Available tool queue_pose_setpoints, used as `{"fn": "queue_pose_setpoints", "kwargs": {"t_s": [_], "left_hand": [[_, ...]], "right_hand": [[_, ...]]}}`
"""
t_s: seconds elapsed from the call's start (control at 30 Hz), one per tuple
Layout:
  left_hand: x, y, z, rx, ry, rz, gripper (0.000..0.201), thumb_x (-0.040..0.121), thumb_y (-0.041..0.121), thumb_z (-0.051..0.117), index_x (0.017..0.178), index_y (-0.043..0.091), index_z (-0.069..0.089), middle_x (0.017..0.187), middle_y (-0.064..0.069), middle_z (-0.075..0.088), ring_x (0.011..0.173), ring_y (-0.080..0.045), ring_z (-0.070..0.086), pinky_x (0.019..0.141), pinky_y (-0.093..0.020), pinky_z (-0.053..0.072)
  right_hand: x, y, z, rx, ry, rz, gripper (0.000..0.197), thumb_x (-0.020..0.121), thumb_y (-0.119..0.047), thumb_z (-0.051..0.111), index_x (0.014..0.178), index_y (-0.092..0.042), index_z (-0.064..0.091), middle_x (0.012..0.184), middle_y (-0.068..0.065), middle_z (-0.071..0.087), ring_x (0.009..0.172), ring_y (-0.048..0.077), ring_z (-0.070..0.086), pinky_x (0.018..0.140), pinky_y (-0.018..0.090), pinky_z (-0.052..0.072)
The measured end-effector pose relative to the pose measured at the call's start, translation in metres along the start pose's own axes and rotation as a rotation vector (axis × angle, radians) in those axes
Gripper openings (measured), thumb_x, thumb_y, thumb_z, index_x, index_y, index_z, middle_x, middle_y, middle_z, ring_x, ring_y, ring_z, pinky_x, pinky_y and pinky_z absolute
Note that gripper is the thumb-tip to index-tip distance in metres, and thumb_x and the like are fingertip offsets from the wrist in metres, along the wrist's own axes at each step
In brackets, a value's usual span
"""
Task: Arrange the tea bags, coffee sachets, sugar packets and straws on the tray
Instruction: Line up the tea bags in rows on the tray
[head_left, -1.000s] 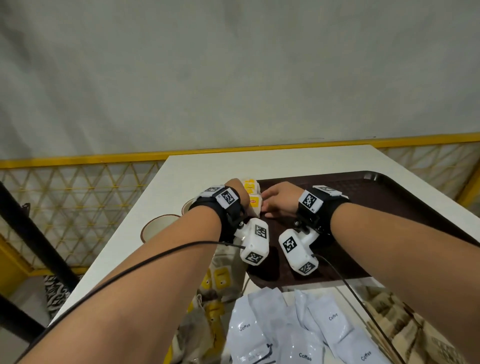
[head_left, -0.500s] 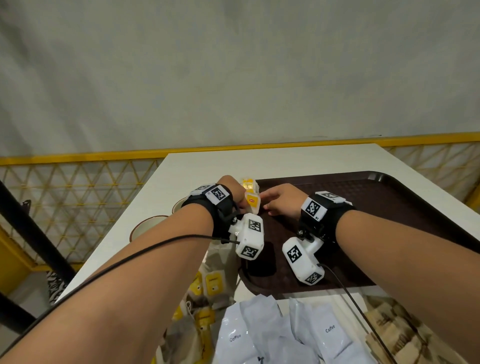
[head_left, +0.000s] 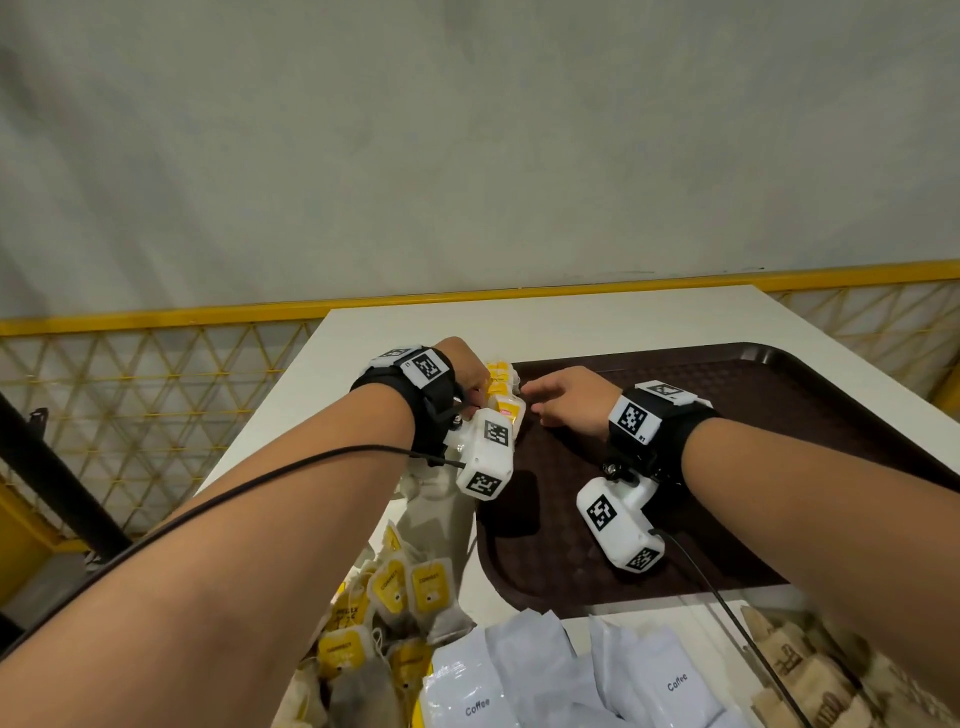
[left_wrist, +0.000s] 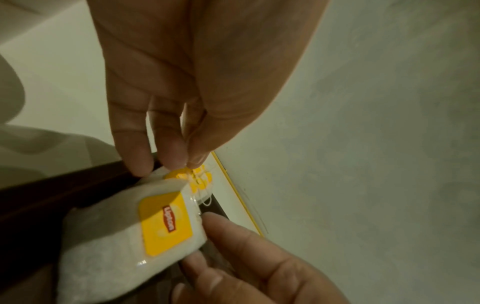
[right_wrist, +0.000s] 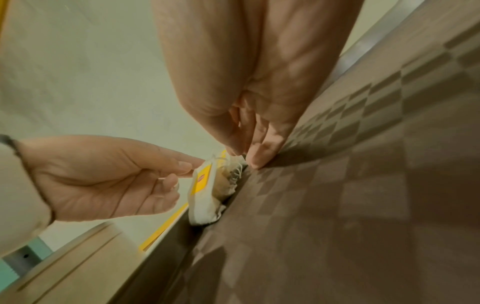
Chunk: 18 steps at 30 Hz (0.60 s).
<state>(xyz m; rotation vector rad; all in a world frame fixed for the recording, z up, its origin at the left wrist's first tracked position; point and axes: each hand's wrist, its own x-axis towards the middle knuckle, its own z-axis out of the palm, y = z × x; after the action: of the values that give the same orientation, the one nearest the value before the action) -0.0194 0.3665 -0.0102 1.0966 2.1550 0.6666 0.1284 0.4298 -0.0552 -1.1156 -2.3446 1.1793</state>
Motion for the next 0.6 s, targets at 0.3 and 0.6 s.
{"fn": "queue_pose_setpoints", "kwargs": {"t_s": [0.3,0.6], "left_hand": [[0.001,0.003,-0.001,0.020,-0.068,-0.093,0.021,0.092,0.004,0.055,0.108,-0.008,0.062,0.117,-0.019,0.065,0.100,-0.030,0.066,0.093,-0.044,0.050],[-0.003,0.007,-0.006,0.087,-0.054,-0.069,0.008,0.094,0.008,0.054,0.090,0.002,0.057,0.117,-0.018,0.064,0.085,-0.023,0.060,0.082,-0.034,0.052]], "right_hand": [[0.011,-0.003,0.000,-0.105,-0.054,-0.024,0.047,0.088,0.002,0.053,0.132,-0.015,0.057,0.120,0.008,0.064,0.087,0.013,0.058,0.088,0.026,0.047],[0.018,-0.007,0.003,-0.083,-0.090,-0.053,0.042,0.089,0.000,0.054,0.127,-0.015,0.061,0.118,0.007,0.066,0.091,0.019,0.061,0.082,0.027,0.050]]}}
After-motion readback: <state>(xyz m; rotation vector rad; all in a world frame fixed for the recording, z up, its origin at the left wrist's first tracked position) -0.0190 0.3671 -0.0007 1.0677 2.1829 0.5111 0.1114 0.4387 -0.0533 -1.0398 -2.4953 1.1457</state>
